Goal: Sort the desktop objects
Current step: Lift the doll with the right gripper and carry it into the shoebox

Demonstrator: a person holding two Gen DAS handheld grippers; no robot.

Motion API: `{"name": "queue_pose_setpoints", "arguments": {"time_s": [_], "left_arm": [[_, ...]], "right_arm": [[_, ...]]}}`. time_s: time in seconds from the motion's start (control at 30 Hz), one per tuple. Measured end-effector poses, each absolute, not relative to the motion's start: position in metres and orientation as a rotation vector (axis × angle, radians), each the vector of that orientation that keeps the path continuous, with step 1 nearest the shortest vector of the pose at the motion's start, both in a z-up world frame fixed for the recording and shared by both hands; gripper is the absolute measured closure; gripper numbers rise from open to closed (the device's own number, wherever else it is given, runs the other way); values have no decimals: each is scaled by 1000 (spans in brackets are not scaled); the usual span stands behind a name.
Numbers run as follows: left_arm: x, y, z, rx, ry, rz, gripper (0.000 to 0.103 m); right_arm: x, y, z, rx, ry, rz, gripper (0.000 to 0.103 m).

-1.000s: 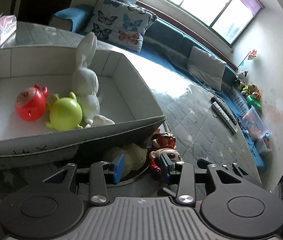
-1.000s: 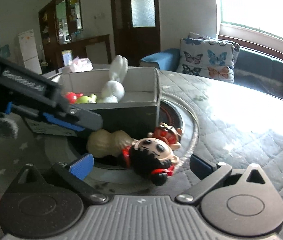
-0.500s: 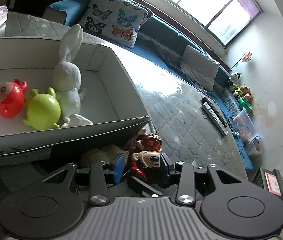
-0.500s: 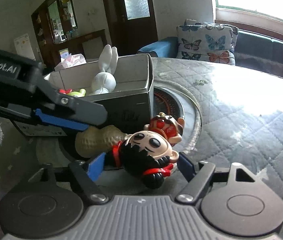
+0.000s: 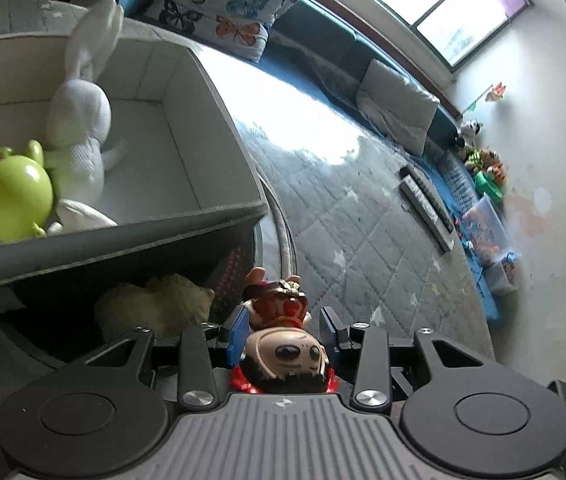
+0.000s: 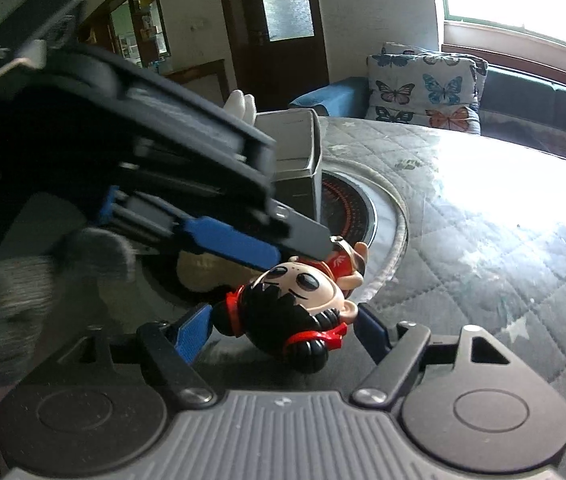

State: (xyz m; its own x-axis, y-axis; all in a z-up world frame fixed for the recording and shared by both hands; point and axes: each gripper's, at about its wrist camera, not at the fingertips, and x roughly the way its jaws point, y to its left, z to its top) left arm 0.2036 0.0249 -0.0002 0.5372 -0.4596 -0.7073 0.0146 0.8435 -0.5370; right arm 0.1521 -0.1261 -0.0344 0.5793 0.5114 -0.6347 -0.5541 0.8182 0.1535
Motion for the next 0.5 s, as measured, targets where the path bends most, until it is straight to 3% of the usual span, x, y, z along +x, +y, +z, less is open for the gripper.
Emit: {"name": "queue_pose_setpoints", "arguments": {"time_s": [0.5], "left_arm": [[207,20,-13,-522,1031,-282,60]], "right_arm": [[140,-127,-33,-64,712,620,24]]}}
